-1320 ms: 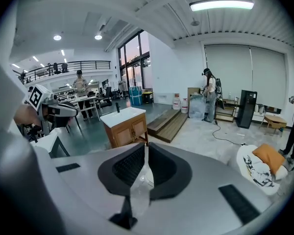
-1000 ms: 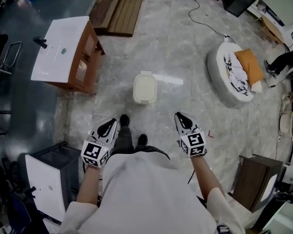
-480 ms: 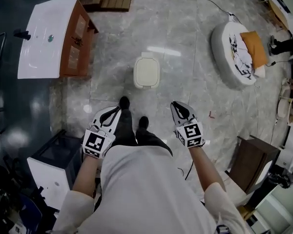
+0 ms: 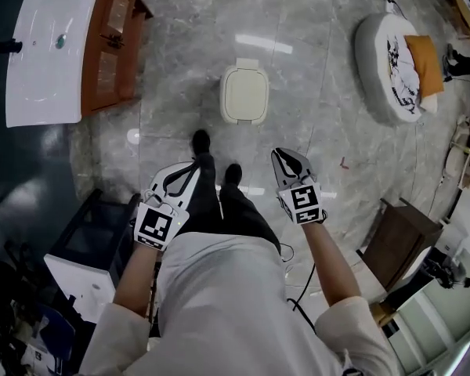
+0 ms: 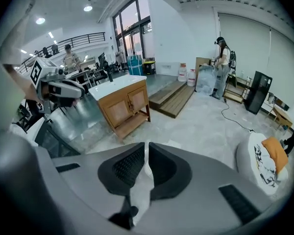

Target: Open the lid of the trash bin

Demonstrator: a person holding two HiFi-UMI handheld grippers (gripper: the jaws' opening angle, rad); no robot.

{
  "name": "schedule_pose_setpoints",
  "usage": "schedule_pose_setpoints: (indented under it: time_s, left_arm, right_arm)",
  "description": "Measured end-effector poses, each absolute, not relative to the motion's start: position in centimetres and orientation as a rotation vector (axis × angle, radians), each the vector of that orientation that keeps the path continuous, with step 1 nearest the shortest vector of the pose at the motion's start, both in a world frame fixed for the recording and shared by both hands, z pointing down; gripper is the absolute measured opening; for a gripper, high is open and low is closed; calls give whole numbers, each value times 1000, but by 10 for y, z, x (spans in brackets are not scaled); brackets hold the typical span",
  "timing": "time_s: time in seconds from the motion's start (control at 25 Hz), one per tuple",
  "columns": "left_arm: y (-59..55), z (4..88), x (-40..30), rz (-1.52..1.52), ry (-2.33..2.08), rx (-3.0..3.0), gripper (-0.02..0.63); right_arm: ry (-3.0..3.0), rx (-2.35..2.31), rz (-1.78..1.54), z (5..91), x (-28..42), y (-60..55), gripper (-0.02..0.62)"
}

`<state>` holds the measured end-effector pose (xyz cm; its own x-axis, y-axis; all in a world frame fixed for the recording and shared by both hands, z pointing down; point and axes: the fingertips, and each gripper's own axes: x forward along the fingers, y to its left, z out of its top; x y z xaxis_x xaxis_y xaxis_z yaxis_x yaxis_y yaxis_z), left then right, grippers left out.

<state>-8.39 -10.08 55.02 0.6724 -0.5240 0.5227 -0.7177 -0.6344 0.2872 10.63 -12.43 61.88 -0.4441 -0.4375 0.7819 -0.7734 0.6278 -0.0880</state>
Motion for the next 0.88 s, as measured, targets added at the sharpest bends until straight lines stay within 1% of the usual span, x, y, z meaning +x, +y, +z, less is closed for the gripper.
schedule_pose_setpoints:
  time_s: [0.2,0.44,0.88]
  left_arm:
    - [-106,584,-85,551,-906,2404,23]
    - [-99,612,-77,579,-826,2401,24]
    - [-106,645,-84,537,-952,2287,24]
  right_arm:
    - [-2064,918,580,662,87,-133,41]
    - [-2020,888,654,703,79,-128,41]
    - [-1935,798,717,784,86,-128,41]
